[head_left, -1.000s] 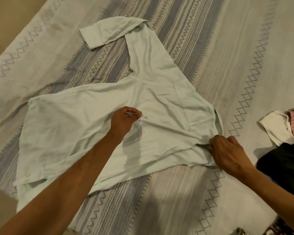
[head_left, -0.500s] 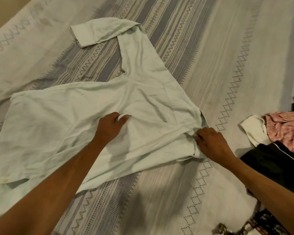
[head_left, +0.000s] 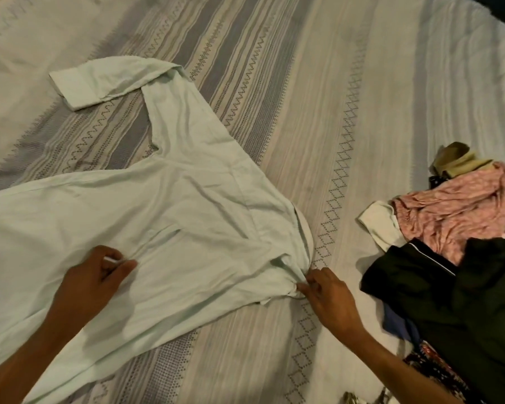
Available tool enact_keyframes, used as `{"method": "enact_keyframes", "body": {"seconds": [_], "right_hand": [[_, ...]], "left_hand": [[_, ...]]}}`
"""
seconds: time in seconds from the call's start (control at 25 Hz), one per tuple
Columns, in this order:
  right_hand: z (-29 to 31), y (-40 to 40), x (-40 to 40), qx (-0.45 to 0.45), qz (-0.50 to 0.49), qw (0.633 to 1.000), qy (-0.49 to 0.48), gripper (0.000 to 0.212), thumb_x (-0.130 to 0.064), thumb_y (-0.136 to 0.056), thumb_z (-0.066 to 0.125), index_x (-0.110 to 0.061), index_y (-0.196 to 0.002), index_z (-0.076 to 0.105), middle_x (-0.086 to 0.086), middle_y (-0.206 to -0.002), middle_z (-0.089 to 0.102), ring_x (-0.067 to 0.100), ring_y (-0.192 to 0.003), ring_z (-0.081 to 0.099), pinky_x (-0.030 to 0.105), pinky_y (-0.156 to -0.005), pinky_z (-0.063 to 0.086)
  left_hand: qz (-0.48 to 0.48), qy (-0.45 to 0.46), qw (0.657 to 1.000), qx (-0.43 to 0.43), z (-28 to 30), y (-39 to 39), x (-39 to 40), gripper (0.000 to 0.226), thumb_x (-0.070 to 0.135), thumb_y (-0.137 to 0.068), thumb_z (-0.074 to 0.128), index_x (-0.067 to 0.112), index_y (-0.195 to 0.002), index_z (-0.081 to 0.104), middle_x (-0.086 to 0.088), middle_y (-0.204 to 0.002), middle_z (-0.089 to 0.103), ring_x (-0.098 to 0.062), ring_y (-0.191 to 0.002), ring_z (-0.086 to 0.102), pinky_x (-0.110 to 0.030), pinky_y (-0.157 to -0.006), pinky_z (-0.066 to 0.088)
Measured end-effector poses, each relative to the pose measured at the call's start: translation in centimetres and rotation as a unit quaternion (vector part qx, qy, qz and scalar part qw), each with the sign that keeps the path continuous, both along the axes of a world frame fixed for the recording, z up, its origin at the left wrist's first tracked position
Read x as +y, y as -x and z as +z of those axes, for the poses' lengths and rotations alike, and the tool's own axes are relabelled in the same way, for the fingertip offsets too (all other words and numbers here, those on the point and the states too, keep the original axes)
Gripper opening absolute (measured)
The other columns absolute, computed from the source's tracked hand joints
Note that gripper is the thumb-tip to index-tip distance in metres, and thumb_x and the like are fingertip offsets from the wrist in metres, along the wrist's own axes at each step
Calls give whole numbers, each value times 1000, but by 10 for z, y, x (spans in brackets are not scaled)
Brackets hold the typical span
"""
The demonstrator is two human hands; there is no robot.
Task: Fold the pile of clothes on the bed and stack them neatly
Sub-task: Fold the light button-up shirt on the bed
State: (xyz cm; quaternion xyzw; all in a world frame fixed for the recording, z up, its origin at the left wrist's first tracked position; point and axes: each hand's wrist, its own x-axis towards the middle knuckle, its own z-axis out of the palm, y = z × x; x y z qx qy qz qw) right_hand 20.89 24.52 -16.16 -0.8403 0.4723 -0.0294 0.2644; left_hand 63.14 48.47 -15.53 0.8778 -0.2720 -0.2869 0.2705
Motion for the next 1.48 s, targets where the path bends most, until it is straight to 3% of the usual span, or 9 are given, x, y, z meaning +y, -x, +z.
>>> {"method": "enact_keyframes", "body": {"seconds": [0.2,0.32,0.44,0.56,0.72,0.88,1.04,1.28,1.48], "right_hand": [[10,-10,14,-21,-56,998,33,30,-41,-93,69,-23,-113,55,-7,-105,55,12,-92,54,38,-75,48],[23,-40,14,2,46,988,148,55,-35,-89,76,-17,-136,55,7,-132,57,25,-116,53,44,-91,46],[20,-81,0,56,157,966,199,44,-28,-92,66,-17,-134,60,13,-132,61,33,-115,58,48,-90,49],[19,-106,-17,125,199,948,216,28,-30,-95,47,-10,-108,63,16,-103,64,40,-90,64,52,-75,49],[29,-105,-34,176,210,946,171,39,-43,-101,47,-13,-124,53,18,-119,61,40,-101,63,52,-84,48],[46,-113,-36,162,265,933,183,38,-48,-100,21,-19,-96,46,10,-77,65,32,-58,61,44,-67,45],[34,-76,-45,235,338,893,180,59,-60,-102,10,-18,-102,51,3,-79,53,30,-59,62,40,-64,33],[59,-127,-41,191,330,903,197,38,-40,-81,44,-16,-109,55,7,-98,56,33,-81,59,41,-70,38],[53,-234,-80,128,140,979,70,38,-28,-95,66,-9,-126,53,15,-120,58,41,-111,56,51,-85,50]], "left_hand": [[-116,11,964,-239,-2,21,38,42,46,-99,63,14,-126,60,-11,-120,63,-39,-108,59,-53,-90,45],[-288,71,910,-291,-6,54,66,59,53,-86,65,13,-128,61,-17,-134,62,-39,-116,59,-55,-96,42],[-369,19,882,-294,-24,76,107,43,46,-93,60,18,-126,63,-16,-140,59,-40,-112,64,-55,-95,45],[-267,-73,922,-272,-23,70,155,38,32,-95,51,13,-124,65,-18,-139,60,-40,-113,64,-53,-93,48],[-237,-160,924,-256,-14,45,225,55,27,-86,48,14,-138,55,-19,-152,51,-44,-134,54,-62,-104,45],[-201,-215,925,-242,-4,26,265,76,10,-89,36,16,-164,26,-9,-172,19,-32,-157,26,-62,-117,34],[-192,-201,938,-207,9,21,289,70,45,-105,36,24,-167,13,0,-175,7,-26,-161,12,-60,-123,28],[-112,-120,968,-191,29,-10,274,73,67,-102,32,20,-156,43,-4,-163,41,-25,-151,37,-55,-124,26],[-6,-84,963,-258,35,-121,177,48,51,-98,45,17,-129,58,-13,-125,63,-38,-112,58,-55,-90,48]]}}
